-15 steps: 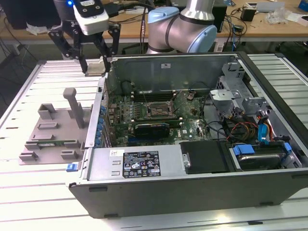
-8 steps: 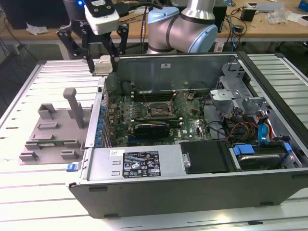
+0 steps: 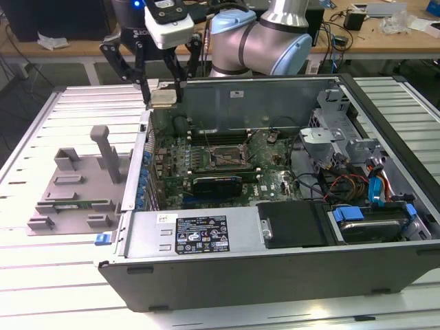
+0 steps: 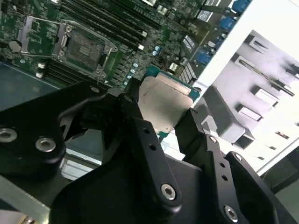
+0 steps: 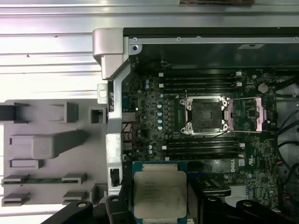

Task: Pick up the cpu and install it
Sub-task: 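Pick up the cpu and move it towards the insertion slot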

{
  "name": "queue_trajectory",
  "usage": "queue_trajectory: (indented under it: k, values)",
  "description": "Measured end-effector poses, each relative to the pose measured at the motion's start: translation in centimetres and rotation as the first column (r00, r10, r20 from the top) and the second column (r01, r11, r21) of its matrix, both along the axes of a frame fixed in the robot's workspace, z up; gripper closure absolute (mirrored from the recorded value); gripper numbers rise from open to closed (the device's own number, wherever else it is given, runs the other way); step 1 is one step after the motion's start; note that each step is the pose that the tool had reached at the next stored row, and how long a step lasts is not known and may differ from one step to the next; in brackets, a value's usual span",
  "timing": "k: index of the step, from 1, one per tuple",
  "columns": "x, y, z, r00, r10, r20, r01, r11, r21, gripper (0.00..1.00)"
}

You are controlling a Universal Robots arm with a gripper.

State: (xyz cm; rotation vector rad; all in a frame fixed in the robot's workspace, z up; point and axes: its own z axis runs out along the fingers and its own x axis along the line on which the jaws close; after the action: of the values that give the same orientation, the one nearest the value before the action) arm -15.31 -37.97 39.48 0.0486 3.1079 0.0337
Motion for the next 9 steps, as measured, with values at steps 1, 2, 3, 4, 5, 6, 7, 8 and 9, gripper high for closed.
queue_trajectory:
  k: [1, 2, 3, 4, 5, 6, 7, 8, 9]
  values:
    - [0.2, 0.0, 0.0, 1.0, 0.0, -0.0001, 0.0, 1.0, 0.0, 0.45]
    - [0.5, -0.01, 0.0, 1.0, 0.0, -0.0001, 0.0, 1.0, -0.0001, 0.45]
    - [0.7, -0.01, 0.0, 1.0, 0.0, -0.0001, 0.0, 1.0, -0.0001, 0.45]
    - [1.0, 0.0, 0.0, 1.0, 0.0, -0.0001, 0.0, 1.0, -0.0001, 0.45]
    - [1.2, 0.0, 0.0, 1.0, 0.0, -0.0001, 0.0, 1.0, 0.0, 0.45]
    - [1.4, 0.0, 0.01, 1.0, 0.0, -0.0001, 0.0, 1.0, -0.0001, 0.45]
    - [1.6, 0.0, 0.01, 1.0, 0.0, -0.0001, 0.0, 1.0, -0.0001, 0.45]
    - [1.8, -0.01, 0.0, 1.0, 0.0, -0.0001, 0.0, 1.0, -0.0001, 0.45]
    - [2.0, -0.01, 0.0, 1.0, 0.0, -0.0001, 0.0, 1.0, -0.0001, 0.45]
